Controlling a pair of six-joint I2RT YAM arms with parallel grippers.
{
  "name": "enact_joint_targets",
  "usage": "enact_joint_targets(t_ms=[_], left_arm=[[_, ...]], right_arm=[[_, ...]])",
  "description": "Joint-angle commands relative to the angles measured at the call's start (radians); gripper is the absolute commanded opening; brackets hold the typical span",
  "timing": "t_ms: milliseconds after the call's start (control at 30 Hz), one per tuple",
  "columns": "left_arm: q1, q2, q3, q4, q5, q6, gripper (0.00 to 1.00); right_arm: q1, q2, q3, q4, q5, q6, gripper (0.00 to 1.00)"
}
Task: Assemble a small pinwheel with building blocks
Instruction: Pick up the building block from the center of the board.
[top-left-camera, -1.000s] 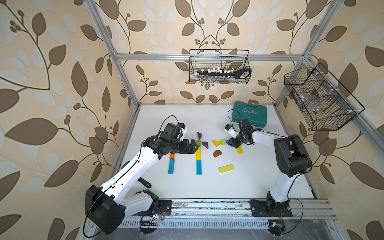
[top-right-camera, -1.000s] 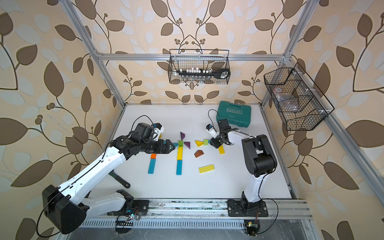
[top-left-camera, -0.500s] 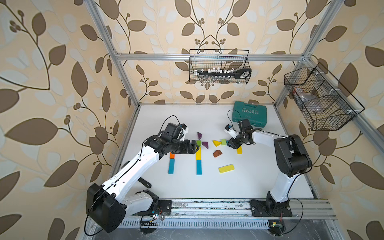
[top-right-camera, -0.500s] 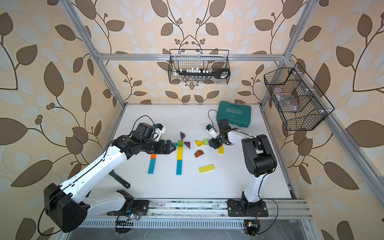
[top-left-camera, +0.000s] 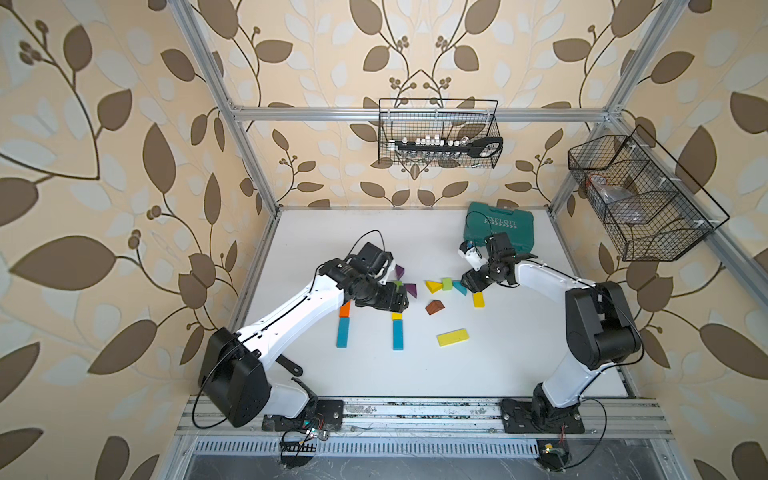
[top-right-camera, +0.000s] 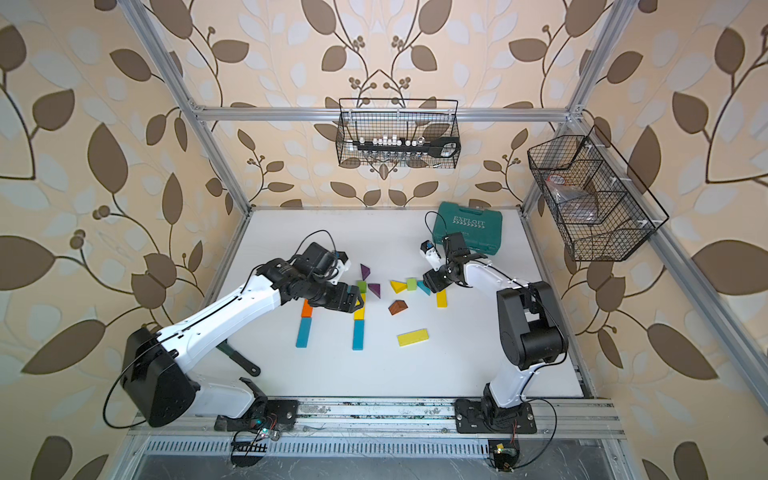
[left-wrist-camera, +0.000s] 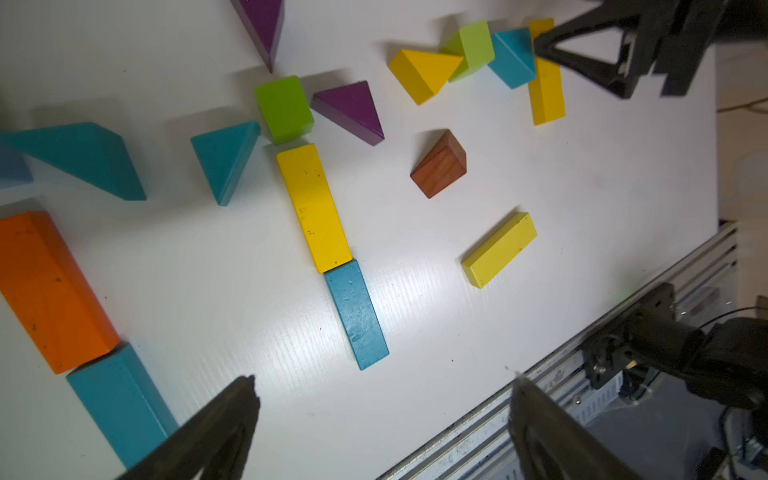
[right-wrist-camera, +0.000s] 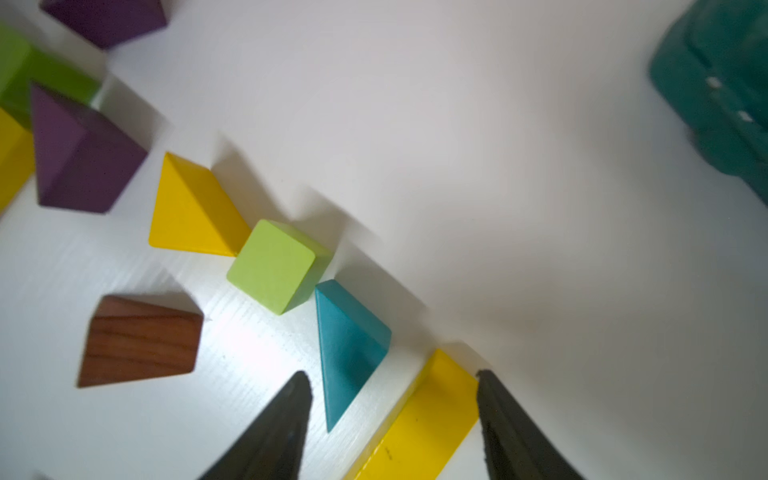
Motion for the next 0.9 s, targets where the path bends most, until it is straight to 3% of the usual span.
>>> enact_joint_targets(t_ms=[0, 100, 233, 333, 567, 700, 867], left_arm=[[-0.093, 0.158, 0.119, -0.09, -0.141, 0.081, 0.89], [-0.142, 0.302, 0.224, -0.109, -0.155, 0.131, 0.84], [-0.167, 0.474, 0.368, -0.135, -0.169, 0.196, 0.71], [-0.167, 0.575, 0.456, -0.142, -0.163, 0.243, 0.69], [-0.166, 0.741, 0.628, -0.181, -0.149, 0.291, 0.62], [-0.167, 0.804, 0.681, -0.184, -0.119, 0.297, 0.6], [-0.166, 0.85, 0.708, -0.167, -0.11, 0.304, 0.49]], right_arm=[[-0.045, -0.168, -0.025, -0.01, 0.013, 0.253, 0.88], [-0.107, -0.293, -0.101, 0.0, 0.004, 0.43, 1.0], [-0.24, -0.392, -0.183, -0.015, -0.11, 0.566, 1.0], [-0.294, -0.411, -0.209, -0.036, -0.164, 0.584, 1.0], [-0.306, -0.407, -0.252, -0.039, -0.191, 0.585, 1.0], [-0.319, -0.415, -0.258, -0.039, -0.189, 0.578, 1.0], [-0.322, -0.424, -0.264, -0.039, -0.211, 0.578, 1.0]])
